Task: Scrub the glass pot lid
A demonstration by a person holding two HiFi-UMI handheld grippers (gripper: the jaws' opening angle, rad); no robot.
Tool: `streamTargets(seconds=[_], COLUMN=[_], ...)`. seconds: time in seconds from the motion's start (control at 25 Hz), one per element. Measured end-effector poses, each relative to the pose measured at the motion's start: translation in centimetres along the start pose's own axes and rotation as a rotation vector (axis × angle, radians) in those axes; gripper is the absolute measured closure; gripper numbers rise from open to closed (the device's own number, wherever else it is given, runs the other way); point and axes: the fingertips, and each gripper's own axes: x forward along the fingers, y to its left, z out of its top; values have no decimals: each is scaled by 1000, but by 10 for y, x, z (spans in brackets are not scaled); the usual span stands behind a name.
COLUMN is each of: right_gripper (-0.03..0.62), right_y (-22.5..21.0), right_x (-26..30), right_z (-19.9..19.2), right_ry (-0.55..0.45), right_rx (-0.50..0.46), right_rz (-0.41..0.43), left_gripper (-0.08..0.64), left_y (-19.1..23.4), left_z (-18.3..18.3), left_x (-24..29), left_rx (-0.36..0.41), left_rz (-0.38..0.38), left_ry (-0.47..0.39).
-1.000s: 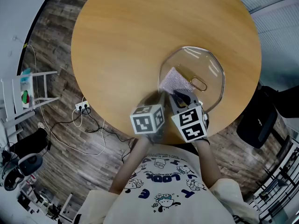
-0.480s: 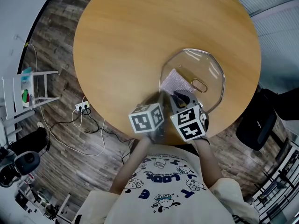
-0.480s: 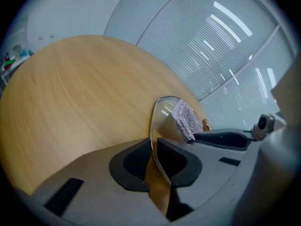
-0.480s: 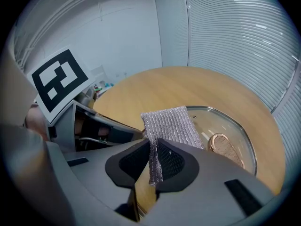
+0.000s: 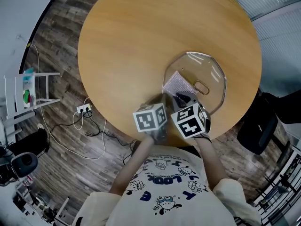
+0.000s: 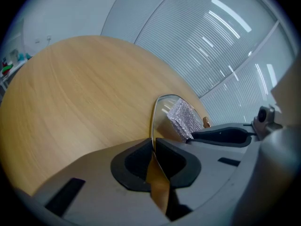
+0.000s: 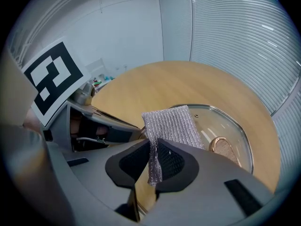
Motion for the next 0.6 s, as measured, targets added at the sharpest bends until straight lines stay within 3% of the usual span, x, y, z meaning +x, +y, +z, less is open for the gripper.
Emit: streamTargets(seconds=[0.6], right_gripper=[529], right_y=[4], right_x=[9], right_z=[3], right_ry=[93], right_rx=[-61], right_rz=[66], left_gripper=[523], left_y=[0], left_z=[0], left_x=[2], left_rx=[35], left_rz=[-16], left_ry=[34])
